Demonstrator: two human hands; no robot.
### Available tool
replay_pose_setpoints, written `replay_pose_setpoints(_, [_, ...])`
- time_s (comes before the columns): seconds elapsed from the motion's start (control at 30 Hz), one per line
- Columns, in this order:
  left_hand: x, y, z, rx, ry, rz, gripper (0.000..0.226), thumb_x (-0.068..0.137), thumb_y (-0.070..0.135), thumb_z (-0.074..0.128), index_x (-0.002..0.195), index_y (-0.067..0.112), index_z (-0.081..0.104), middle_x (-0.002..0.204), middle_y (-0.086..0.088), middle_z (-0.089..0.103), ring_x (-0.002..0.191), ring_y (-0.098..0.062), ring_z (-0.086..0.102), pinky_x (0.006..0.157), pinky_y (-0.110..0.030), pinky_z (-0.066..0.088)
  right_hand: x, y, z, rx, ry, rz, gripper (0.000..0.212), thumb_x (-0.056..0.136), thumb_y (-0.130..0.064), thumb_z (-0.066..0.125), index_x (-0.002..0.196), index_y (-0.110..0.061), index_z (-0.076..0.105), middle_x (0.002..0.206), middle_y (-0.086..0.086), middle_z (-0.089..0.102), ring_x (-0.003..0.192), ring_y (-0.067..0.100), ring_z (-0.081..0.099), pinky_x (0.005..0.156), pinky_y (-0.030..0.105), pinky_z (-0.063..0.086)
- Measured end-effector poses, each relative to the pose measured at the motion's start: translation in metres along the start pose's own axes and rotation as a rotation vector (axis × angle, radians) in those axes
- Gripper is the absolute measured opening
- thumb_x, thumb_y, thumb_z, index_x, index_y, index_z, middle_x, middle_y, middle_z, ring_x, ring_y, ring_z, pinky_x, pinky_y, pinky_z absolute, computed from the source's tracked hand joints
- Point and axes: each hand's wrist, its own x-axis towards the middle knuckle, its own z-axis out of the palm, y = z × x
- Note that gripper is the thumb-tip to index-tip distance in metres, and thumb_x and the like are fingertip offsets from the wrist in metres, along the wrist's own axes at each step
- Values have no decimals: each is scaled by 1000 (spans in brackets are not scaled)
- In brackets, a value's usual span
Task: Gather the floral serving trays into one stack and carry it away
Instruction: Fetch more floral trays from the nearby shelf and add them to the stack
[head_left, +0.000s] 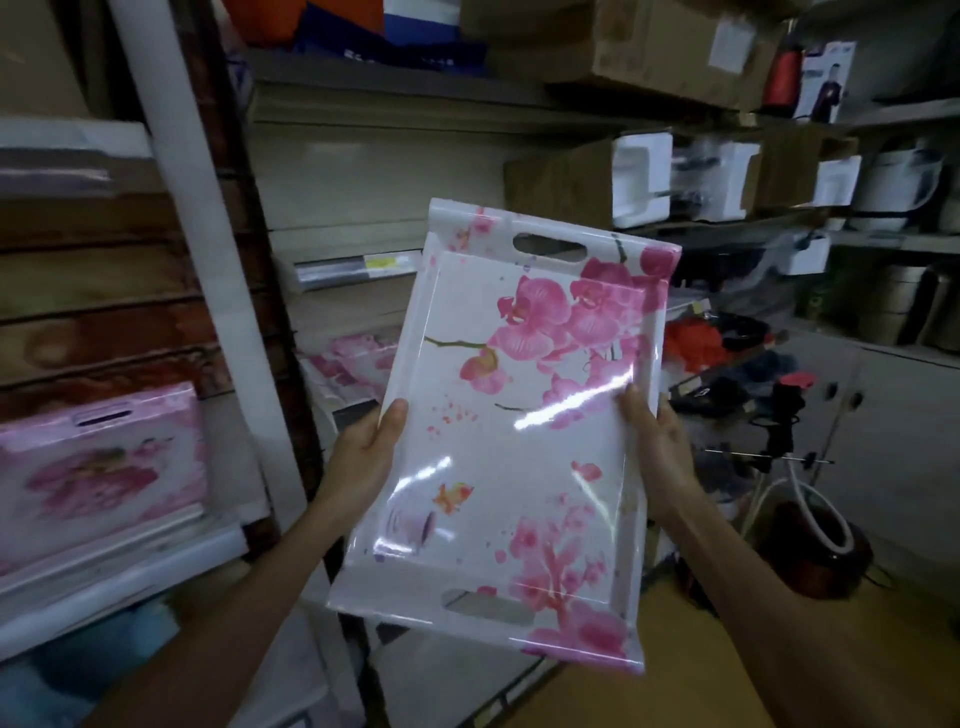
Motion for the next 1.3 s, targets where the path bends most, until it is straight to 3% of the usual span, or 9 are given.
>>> replay_pose_setpoints(0.1, [-17, -11, -24, -12, 92, -32, 25, 96, 47, 47, 95, 37, 70, 94, 14, 75, 91, 1, 69, 83, -22, 49, -1, 6, 27, 3, -90, 5, 25, 99, -33, 52, 111, -15, 65, 89, 1, 75, 74, 13, 74, 60, 25, 60])
replay_pose_setpoints(0.3, [-44, -24, -81, 7, 258, -66, 22, 99, 38, 45, 94, 35, 66, 84, 24, 73, 84, 8, 67, 72, -7, 50, -7, 17, 98, 47, -223, 59, 28, 96, -40, 57, 108, -18, 67, 113, 22, 68, 101, 40, 67, 87, 55, 56])
replay_pose_setpoints(0.37, [-53, -27, -105, 42, 304, -59, 23, 99, 39, 44, 95, 36, 67, 84, 28, 72, 84, 12, 66, 73, -6, 48, -8, 25, 122, 52, -277, 64, 27, 96, -40, 56, 108, -19, 68, 107, 16, 72, 98, 32, 70, 82, 46, 60])
replay_pose_setpoints(0.5, [-70, -40, -154, 62, 392, -82, 35, 97, 46, 45, 104, 25, 71, 103, 4, 75, 100, -14, 69, 92, -36, 52, -19, 36, 171, 88, -372, 89, 28, 98, -35, 54, 110, -13, 67, 88, 0, 70, 67, 3, 70, 53, 17, 53])
replay_pose_setpoints(0.7, [-90, -48, -214, 129, 493, -110, 40, 97, 48, 44, 105, 21, 72, 100, 2, 76, 95, -13, 71, 86, -34, 56, -34, 49, 242, 130, -471, 120, 31, 97, -35, 55, 121, -18, 66, 107, 4, 74, 96, 19, 72, 79, 30, 60])
replay_pose_setpoints(0.83, [-94, -50, -249, 139, 548, -132, 33, 98, 45, 44, 92, 27, 71, 87, 13, 75, 85, -3, 70, 72, -18, 52, -43, 48, 286, 139, -506, 119, 26, 98, -34, 54, 118, -21, 65, 100, -7, 72, 84, 3, 72, 62, 14, 55])
replay_pose_setpoints(0.9, [-93, -54, -266, 128, 571, -156, 33, 98, 46, 44, 93, 27, 71, 93, 11, 74, 90, -8, 69, 80, -25, 53, -45, 46, 307, 142, -530, 130, 19, 98, -35, 54, 109, -24, 66, 94, -8, 72, 73, -2, 71, 57, 11, 53])
replay_pose_setpoints(1.07, [-86, -69, -307, 123, 598, -158, 46, 97, 51, 43, 113, 17, 70, 103, 3, 74, 90, -10, 71, 82, -27, 56, -45, 48, 354, 132, -564, 134, 20, 96, -35, 58, 109, -25, 68, 97, -4, 75, 83, 10, 73, 69, 26, 60])
replay_pose_setpoints(1.3, [-61, -76, -354, 87, 635, -205, 39, 100, 45, 41, 93, 17, 68, 87, 7, 72, 70, -6, 70, 58, -17, 53, -48, 66, 398, 40, -645, 143, 34, 93, -26, 64, 125, -14, 59, 111, 7, 72, 94, 23, 72, 85, 44, 59])
